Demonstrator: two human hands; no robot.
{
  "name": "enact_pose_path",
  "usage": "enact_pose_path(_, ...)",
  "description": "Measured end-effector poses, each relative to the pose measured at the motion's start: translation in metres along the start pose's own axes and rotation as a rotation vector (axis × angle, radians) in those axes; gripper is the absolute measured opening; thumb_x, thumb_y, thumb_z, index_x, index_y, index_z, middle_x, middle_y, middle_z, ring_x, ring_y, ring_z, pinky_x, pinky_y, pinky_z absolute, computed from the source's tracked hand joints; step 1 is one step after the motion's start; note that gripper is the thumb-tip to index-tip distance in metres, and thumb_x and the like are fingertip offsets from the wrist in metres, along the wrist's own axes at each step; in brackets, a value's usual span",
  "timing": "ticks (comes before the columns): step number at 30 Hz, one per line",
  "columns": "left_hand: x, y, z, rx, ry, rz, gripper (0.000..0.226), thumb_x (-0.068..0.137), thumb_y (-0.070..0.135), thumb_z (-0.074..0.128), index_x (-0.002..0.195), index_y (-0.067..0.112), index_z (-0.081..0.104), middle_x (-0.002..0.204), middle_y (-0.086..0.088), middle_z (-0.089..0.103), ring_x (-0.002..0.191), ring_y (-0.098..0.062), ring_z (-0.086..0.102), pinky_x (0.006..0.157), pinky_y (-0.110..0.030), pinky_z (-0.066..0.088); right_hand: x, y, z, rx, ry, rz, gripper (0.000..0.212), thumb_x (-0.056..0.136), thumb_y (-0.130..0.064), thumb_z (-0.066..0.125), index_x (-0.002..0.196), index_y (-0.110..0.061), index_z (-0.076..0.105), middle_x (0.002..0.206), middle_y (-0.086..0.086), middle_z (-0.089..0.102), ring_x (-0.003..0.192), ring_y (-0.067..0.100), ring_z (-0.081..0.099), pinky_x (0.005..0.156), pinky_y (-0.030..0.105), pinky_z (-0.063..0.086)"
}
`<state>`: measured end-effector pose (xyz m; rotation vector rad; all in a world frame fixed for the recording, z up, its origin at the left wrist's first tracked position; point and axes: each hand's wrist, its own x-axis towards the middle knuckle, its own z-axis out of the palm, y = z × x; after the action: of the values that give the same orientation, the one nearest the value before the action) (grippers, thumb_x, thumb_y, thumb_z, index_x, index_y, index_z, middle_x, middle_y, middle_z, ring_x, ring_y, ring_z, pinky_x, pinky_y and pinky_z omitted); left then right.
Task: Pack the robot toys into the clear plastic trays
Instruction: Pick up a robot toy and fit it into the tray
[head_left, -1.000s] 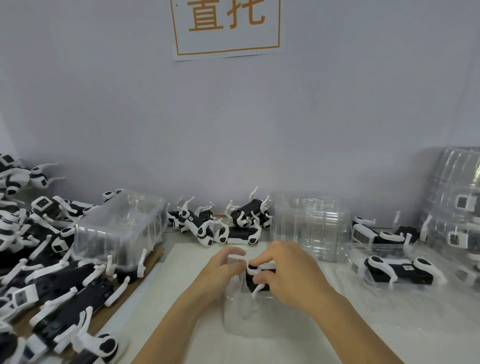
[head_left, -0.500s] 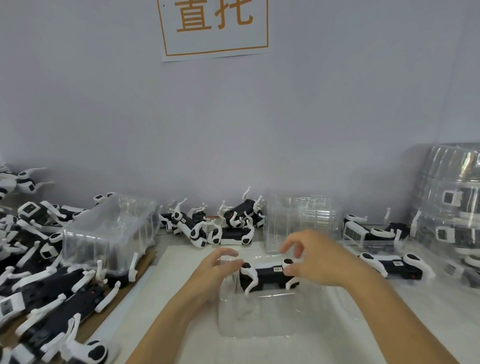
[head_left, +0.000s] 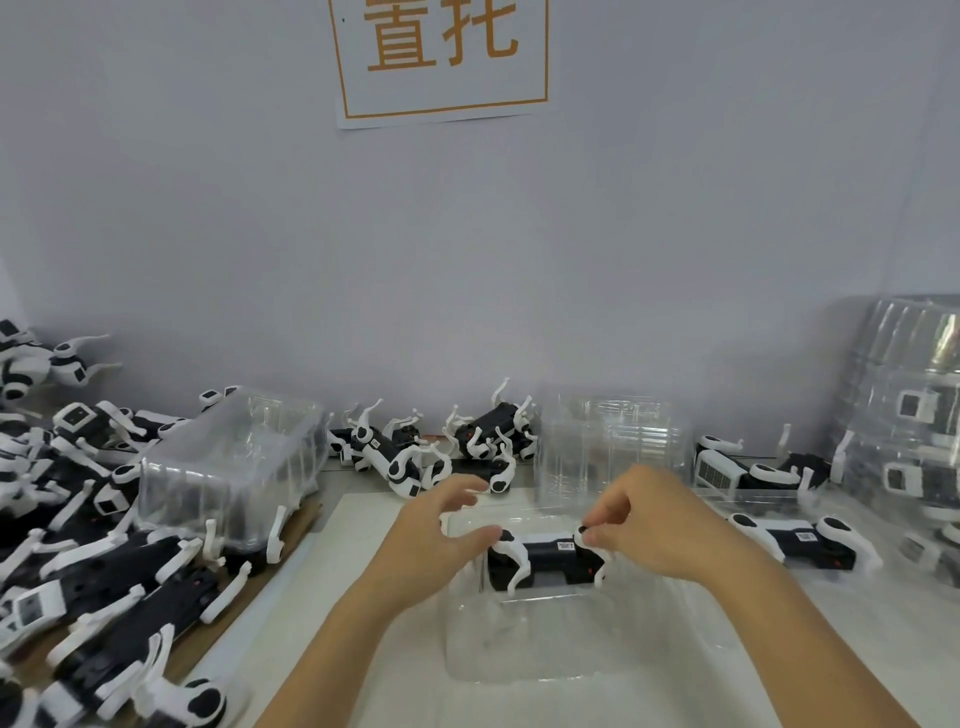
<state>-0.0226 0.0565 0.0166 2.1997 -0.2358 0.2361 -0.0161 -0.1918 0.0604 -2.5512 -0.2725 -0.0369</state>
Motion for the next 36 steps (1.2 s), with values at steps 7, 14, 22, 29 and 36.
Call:
enact_pose_path(7, -0.01, 0.043, 0.026, 0.53, -0.307, 0.211, 0.079, 0.068, 0.086, 0.054, 0.138, 0.051, 0.041, 0.161, 0.012, 0.022, 0.149, -0.011, 0.011, 0.122, -0.039, 0.011, 0.003, 0.004, -0.002, 0.039, 0.023, -0.052, 0.014, 0.092, -0.032, 0.066, 0.086, -0.031, 0.078, 0.088, -0.015, 0.073, 0.085, 0.0, 0.065, 0.08, 0.024, 0.051)
enact_pose_path(14, -0.013, 0.045, 0.032, 0.624, -0.258, 0.129, 0.078, 0.066, 0.081, 0.064, 0.134, 0.057, 0.033, 0.162, -0.001, 0.016, 0.148, -0.024, 0.007, 0.12, -0.043, 0.01, 0.002, 0.006, -0.008, 0.105, 0.099, -0.101, 0.014, 0.095, -0.028, 0.063, 0.093, -0.031, 0.077, 0.091, -0.015, 0.072, 0.086, -0.002, 0.064, 0.076, 0.015, 0.049)
enact_pose_path(22, -0.008, 0.049, -0.011, 0.259, -0.241, 0.084, 0.045, 0.068, 0.071, 0.074, 0.109, 0.064, 0.056, 0.117, 0.018, 0.054, 0.106, -0.005, 0.058, 0.095, -0.027, 0.042, 0.001, 0.002, -0.023, 0.47, 0.46, -0.121, 0.021, 0.093, -0.016, 0.063, 0.087, -0.031, 0.077, 0.083, -0.023, 0.072, 0.077, 0.003, 0.063, 0.059, 0.008, 0.042)
enact_pose_path(29, -0.009, 0.058, -0.041, -0.511, -0.027, 0.064, 0.041, 0.084, 0.06, 0.063, 0.117, 0.036, 0.07, 0.116, 0.01, 0.071, 0.108, -0.001, 0.065, 0.091, -0.031, 0.044, 0.0, -0.025, -0.014, 0.681, 0.631, -0.24, 0.023, 0.094, -0.01, 0.061, 0.096, -0.03, 0.073, 0.087, -0.009, 0.071, 0.079, 0.01, 0.066, 0.066, 0.017, 0.047)
enact_pose_path(36, -0.011, 0.064, -0.03, -1.152, 0.077, -0.166, 0.063, 0.078, 0.071, 0.058, 0.114, 0.022, 0.074, 0.117, -0.014, 0.072, 0.111, -0.036, 0.067, 0.094, -0.051, 0.055, -0.011, -0.069, 0.023, 0.543, 0.516, -0.565, 0.018, 0.086, -0.02, 0.077, 0.099, -0.032, 0.073, 0.09, -0.018, 0.068, 0.085, 0.002, 0.065, 0.066, 0.01, 0.049)
